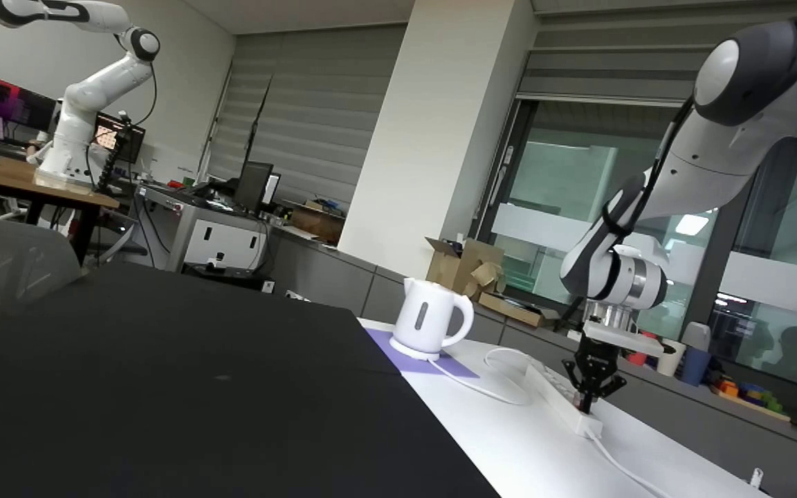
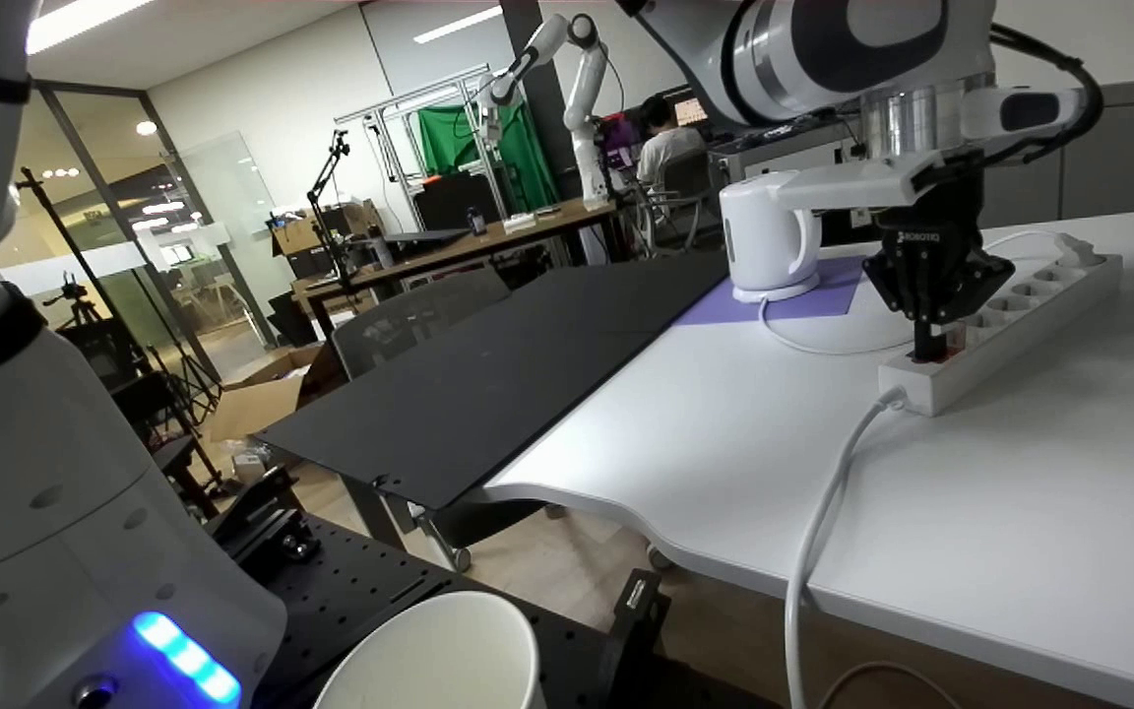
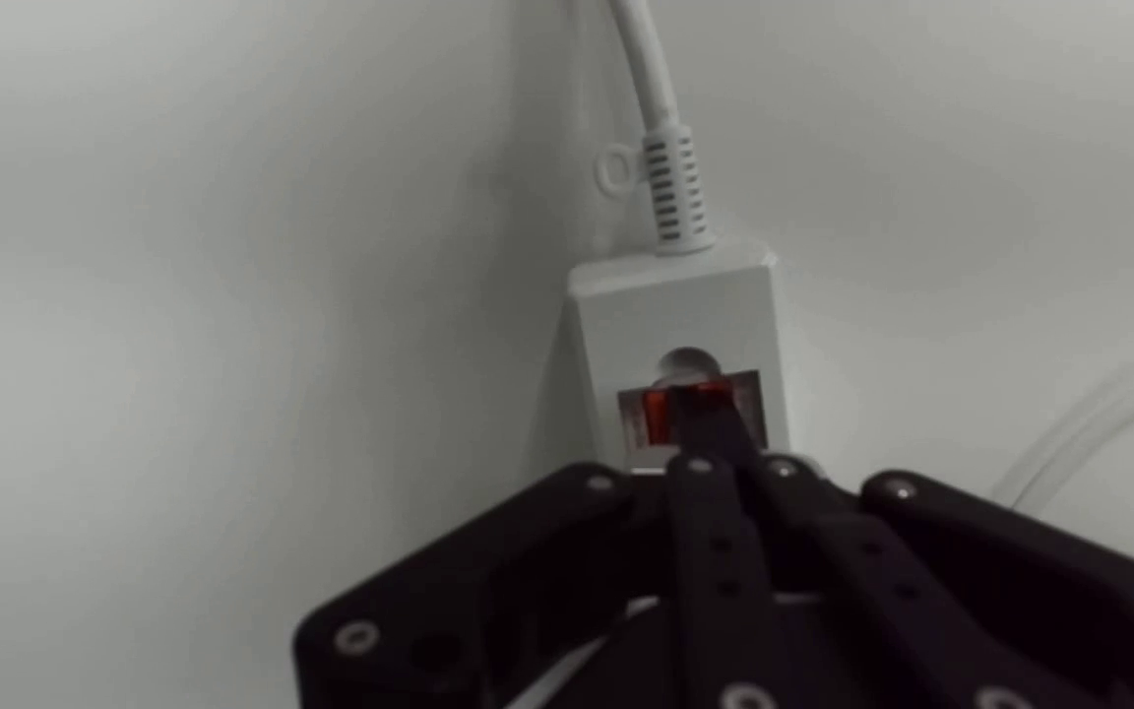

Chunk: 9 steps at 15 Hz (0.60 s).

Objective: Switch on the extension cord

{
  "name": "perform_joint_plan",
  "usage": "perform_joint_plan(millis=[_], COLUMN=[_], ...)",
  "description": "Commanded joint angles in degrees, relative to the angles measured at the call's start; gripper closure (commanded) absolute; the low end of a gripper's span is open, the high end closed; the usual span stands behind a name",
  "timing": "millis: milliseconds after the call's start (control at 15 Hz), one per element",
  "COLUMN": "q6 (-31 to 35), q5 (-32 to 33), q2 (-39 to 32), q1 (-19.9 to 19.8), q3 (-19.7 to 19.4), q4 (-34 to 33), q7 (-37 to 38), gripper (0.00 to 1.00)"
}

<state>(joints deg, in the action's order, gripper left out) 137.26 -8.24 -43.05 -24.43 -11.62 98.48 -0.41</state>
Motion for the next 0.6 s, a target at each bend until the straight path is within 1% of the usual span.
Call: perform_joint_plan(millis=[0,533], q6=[-5.2,-12.5], q5=[-2.8,-5.9], q2=[-4.5,-7.7], q1=[-3.8,-6.9], q3=[1.5,2.9], q4=[-6.2,-11.8], q7=[-2.9,-6.8], gripper=[1.00,1.00])
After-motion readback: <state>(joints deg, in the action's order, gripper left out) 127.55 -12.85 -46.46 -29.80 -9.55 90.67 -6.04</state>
